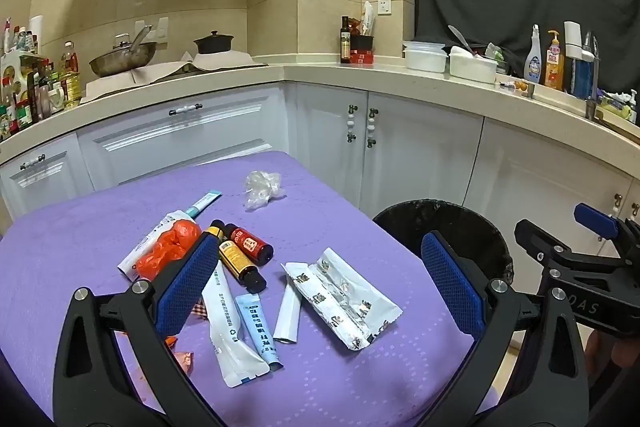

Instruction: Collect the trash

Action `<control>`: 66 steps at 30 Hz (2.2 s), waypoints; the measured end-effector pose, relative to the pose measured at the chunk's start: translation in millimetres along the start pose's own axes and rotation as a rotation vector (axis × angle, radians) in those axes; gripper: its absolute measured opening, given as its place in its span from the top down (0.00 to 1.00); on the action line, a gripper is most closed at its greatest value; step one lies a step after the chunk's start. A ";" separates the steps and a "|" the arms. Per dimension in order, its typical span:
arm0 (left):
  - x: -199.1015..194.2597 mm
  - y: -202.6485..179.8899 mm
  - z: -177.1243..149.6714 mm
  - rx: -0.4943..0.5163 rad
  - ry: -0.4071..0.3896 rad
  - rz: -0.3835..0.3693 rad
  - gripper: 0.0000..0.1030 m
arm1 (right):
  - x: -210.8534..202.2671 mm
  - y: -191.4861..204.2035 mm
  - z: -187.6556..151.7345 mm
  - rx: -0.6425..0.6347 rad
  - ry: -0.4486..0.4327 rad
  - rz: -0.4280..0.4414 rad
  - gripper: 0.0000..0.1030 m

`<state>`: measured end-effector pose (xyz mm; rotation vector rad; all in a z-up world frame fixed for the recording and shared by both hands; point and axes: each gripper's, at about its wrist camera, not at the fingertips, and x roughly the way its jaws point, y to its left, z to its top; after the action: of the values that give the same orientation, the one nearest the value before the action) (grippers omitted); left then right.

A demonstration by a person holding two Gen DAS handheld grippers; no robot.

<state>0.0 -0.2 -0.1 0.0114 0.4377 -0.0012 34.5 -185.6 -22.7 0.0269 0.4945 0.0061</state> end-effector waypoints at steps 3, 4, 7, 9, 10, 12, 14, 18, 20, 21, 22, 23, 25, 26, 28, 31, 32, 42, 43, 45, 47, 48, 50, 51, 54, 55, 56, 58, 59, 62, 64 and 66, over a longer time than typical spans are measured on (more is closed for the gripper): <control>0.0 -0.1 0.1 0.001 0.002 0.000 0.04 | -0.3 0.2 -0.3 0.000 0.000 -0.001 0.06; -0.2 0.0 0.2 -0.001 0.001 -0.002 0.04 | -0.4 0.3 -0.3 0.000 0.001 -0.001 0.06; -1.2 0.8 0.7 -0.007 -0.002 -0.008 0.04 | -1.4 0.6 -0.6 0.000 -0.003 0.000 0.06; -2.3 1.5 1.1 -0.008 -0.005 -0.010 0.04 | -1.6 0.8 -0.2 0.000 -0.003 0.000 0.06; -1.1 2.3 1.2 0.001 0.003 0.004 0.04 | -2.0 0.6 -0.3 0.001 -0.004 0.001 0.06; -1.6 3.0 1.6 0.000 0.003 0.004 0.04 | -2.3 0.8 0.3 0.001 -0.005 0.001 0.06; -1.1 2.2 1.4 0.001 0.005 0.005 0.04 | -2.7 0.7 0.7 0.001 -0.005 0.000 0.06; -2.1 5.9 -1.1 0.000 0.006 0.005 0.04 | -3.3 1.0 1.8 0.000 -0.004 0.000 0.06; -2.3 7.0 -1.4 -0.002 0.007 0.003 0.04 | -3.5 0.8 2.1 0.001 -0.004 -0.001 0.06; -2.7 6.5 -1.8 -0.003 0.007 0.004 0.04 | -3.5 0.7 2.2 0.002 -0.003 -0.001 0.06; -2.5 8.0 -2.0 -0.005 0.008 0.003 0.04 | -3.5 0.6 2.4 0.002 -0.003 -0.001 0.06; -2.9 8.8 -2.2 -0.006 0.008 0.003 0.04 | -3.6 0.5 2.3 0.001 -0.004 -0.001 0.06; -3.8 11.7 -2.9 -0.006 0.009 0.004 0.04 | -3.6 0.1 2.3 0.001 -0.004 -0.001 0.06; -4.4 12.6 -3.2 -0.006 0.008 0.004 0.04 | -3.6 -0.1 2.4 0.001 -0.004 -0.001 0.06; 1.6 13.4 -5.2 -0.009 0.012 0.006 0.04 | -3.5 -0.5 2.4 0.002 -0.004 -0.001 0.06; 1.7 12.7 -5.6 -0.006 0.011 0.011 0.04 | -3.7 -0.6 2.1 0.001 -0.005 -0.001 0.06; 2.3 13.2 -6.2 -0.005 0.011 0.012 0.04 | -3.4 -0.6 1.9 0.001 -0.004 -0.002 0.06; 4.3 14.0 -7.3 -0.007 0.016 0.017 0.04 | -4.1 -5.7 3.1 0.000 -0.002 -0.001 0.06; 4.6 14.4 -7.6 -0.007 0.017 0.017 0.04 | -4.8 -5.9 3.5 0.000 -0.002 -0.002 0.06; 4.4 14.4 -7.6 -0.010 0.017 0.016 0.04 | -4.3 -4.4 2.5 0.000 -0.003 -0.002 0.06; 4.0 14.4 -8.4 -0.010 0.017 0.019 0.04 | -2.8 -3.8 2.2 0.001 -0.003 -0.002 0.06; 4.1 14.4 -8.9 -0.010 0.018 0.020 0.04 | -1.1 -3.4 1.8 0.001 -0.003 -0.002 0.06; 5.3 14.6 -9.9 -0.009 0.019 0.021 0.04 | -1.6 -5.0 1.8 0.001 -0.002 -0.003 0.06; 5.3 14.7 -9.9 -0.009 0.019 0.021 0.04 | -2.0 -3.4 1.0 0.001 -0.002 -0.002 0.06; 5.2 15.0 -10.6 -0.008 0.018 0.021 0.04 | -2.8 -4.2 -0.2 0.000 -0.001 -0.002 0.06; 5.2 14.8 -9.7 -0.009 0.019 0.020 0.04 | -2.9 -5.4 0.5 -0.001 -0.001 -0.002 0.06; 5.2 14.8 -9.5 -0.009 0.019 0.020 0.04 | -2.8 -4.7 0.1 0.000 -0.002 -0.002 0.06; 5.2 15.0 -9.9 -0.010 0.019 0.020 0.04 | -2.7 -4.2 0.1 0.001 -0.001 -0.002 0.06; 5.2 15.1 -10.0 -0.010 0.020 0.019 0.04 | -2.7 -5.7 0.6 0.001 -0.001 -0.001 0.06; 5.1 14.8 -10.0 -0.008 0.019 0.020 0.04 | -2.7 -4.7 0.8 0.000 -0.001 -0.003 0.06; 5.0 14.6 -9.1 -0.009 0.020 0.021 0.04 | -2.6 -5.6 1.1 0.001 0.000 -0.003 0.06; 5.0 14.8 -9.3 -0.010 0.020 0.021 0.04 | -2.6 -4.2 0.5 0.000 -0.001 -0.003 0.06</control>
<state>0.7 14.7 -10.4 0.0065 0.4579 0.0214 32.5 -189.8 -21.2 0.0267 0.4930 0.0033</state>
